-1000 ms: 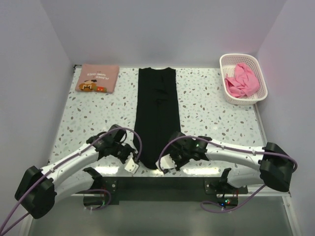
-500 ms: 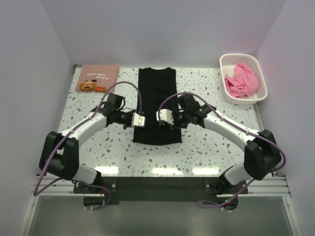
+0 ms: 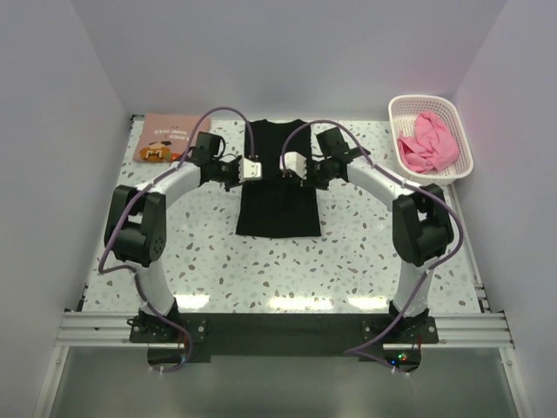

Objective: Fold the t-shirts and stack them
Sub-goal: Fold the tshirt

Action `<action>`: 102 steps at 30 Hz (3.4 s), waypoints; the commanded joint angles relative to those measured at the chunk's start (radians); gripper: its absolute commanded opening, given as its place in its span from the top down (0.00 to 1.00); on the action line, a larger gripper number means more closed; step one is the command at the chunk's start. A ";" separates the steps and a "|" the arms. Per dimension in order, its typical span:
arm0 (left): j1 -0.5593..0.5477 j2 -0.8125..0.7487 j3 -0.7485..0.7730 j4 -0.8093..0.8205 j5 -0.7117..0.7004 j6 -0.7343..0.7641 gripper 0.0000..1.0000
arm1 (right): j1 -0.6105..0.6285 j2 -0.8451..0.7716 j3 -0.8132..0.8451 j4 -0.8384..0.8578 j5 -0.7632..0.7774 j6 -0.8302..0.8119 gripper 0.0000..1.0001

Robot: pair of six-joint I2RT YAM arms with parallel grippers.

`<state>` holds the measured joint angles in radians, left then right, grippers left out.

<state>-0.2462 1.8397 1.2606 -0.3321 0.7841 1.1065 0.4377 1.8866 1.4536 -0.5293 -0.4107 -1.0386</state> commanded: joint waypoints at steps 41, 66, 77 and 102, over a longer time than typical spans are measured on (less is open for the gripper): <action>0.097 0.201 0.175 0.108 -0.146 -0.128 0.68 | -0.079 0.221 0.246 0.020 0.046 -0.029 0.59; 0.075 -0.244 -0.406 -0.055 -0.022 0.239 0.55 | 0.124 -0.083 -0.217 -0.126 0.055 0.000 0.58; 0.019 -0.208 -0.428 -0.009 -0.085 0.273 0.54 | 0.136 -0.012 -0.243 -0.041 0.125 0.005 0.62; 0.010 -0.201 -0.360 -0.041 -0.080 0.260 0.54 | 0.116 -0.017 -0.243 -0.069 0.073 -0.078 0.57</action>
<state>-0.2306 1.6588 0.8612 -0.3775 0.6746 1.3575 0.5556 1.8698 1.2251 -0.6197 -0.3477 -1.0740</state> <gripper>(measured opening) 0.457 0.433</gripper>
